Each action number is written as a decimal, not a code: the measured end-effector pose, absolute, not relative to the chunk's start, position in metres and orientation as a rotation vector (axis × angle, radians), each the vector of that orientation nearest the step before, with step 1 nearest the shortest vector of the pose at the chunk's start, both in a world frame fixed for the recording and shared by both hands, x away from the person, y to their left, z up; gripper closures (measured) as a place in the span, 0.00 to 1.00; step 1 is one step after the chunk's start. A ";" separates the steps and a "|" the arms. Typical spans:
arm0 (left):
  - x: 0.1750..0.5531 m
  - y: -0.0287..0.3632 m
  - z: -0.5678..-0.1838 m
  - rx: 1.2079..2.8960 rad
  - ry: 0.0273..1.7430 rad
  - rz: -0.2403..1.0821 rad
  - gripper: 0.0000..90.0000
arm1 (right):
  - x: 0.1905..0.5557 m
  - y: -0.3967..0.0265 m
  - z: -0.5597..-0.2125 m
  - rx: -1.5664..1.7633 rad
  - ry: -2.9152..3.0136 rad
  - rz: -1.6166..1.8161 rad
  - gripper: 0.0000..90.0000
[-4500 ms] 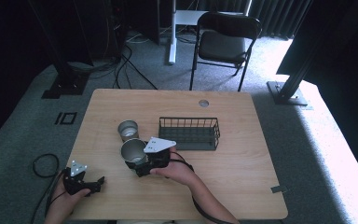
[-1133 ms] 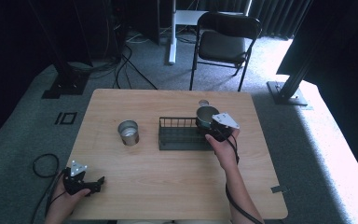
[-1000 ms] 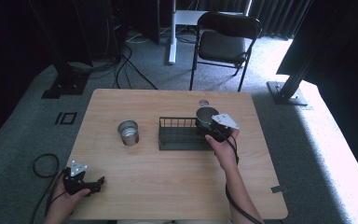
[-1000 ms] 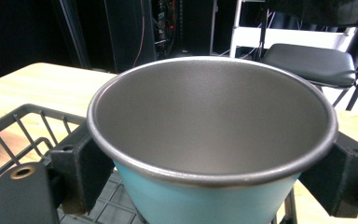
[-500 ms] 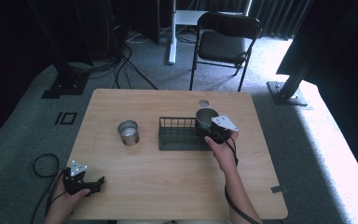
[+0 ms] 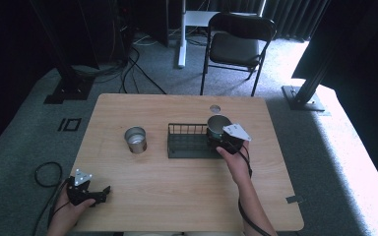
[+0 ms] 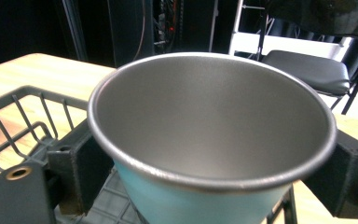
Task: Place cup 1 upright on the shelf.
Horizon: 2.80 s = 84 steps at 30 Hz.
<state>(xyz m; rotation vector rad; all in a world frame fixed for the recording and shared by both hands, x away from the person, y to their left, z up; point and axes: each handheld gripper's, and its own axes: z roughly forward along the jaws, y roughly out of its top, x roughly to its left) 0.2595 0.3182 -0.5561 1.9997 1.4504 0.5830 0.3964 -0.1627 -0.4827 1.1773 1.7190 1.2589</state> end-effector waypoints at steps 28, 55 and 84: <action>0.260 0.318 -0.556 2.000 1.450 0.583 0.00 | 0.368 -0.174 -0.475 1.135 1.778 1.315 0.12; 0.260 0.318 -0.556 2.001 1.449 0.583 0.00 | 0.335 -0.218 -0.492 1.119 1.875 1.270 0.12; 0.259 0.318 -0.556 2.004 1.449 0.583 0.00 | 0.300 -0.277 -0.526 1.115 2.042 1.195 0.12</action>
